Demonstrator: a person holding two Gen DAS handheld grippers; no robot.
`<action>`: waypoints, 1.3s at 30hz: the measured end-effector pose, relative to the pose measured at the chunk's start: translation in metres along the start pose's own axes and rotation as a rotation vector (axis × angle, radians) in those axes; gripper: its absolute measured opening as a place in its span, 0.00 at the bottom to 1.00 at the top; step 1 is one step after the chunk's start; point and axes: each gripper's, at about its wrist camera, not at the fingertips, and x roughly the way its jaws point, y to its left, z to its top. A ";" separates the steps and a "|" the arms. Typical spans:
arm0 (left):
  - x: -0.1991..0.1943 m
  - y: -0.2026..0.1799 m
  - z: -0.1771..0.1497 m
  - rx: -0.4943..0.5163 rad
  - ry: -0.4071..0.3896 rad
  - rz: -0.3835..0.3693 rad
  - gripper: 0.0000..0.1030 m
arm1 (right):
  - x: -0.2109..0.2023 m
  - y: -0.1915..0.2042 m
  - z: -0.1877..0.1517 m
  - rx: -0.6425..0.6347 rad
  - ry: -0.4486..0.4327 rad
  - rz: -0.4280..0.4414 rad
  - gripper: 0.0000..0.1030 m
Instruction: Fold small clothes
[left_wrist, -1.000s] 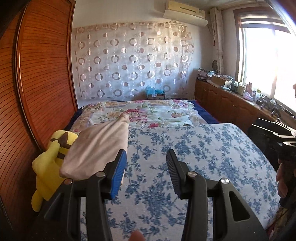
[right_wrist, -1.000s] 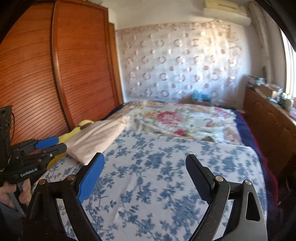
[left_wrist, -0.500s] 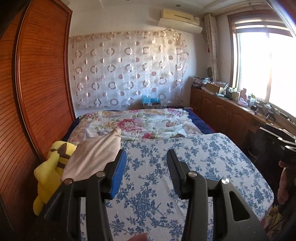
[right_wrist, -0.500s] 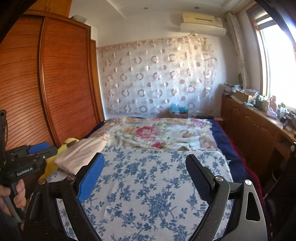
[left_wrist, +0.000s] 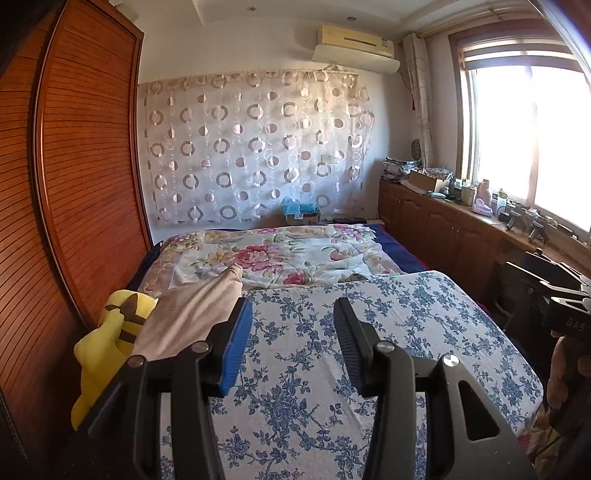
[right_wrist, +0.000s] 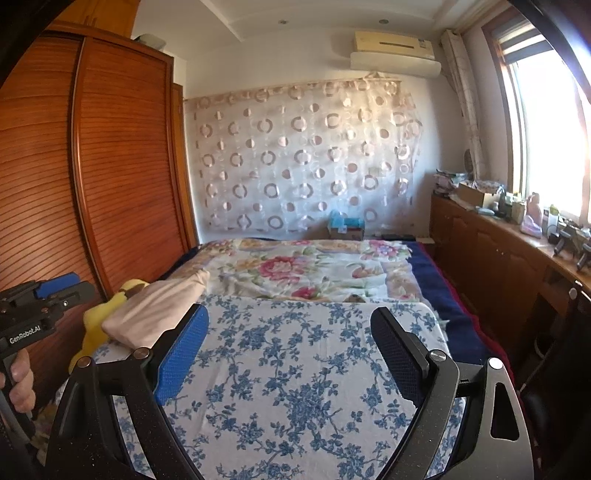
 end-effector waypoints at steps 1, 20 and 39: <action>0.000 0.000 0.000 -0.001 0.001 -0.001 0.44 | -0.002 0.001 -0.001 0.000 0.000 0.000 0.88; -0.001 0.000 -0.001 0.001 -0.001 0.001 0.44 | -0.002 0.001 0.000 -0.003 0.000 -0.004 0.89; -0.001 0.000 -0.002 0.001 -0.003 0.001 0.45 | -0.003 0.001 0.000 -0.004 0.000 -0.003 0.89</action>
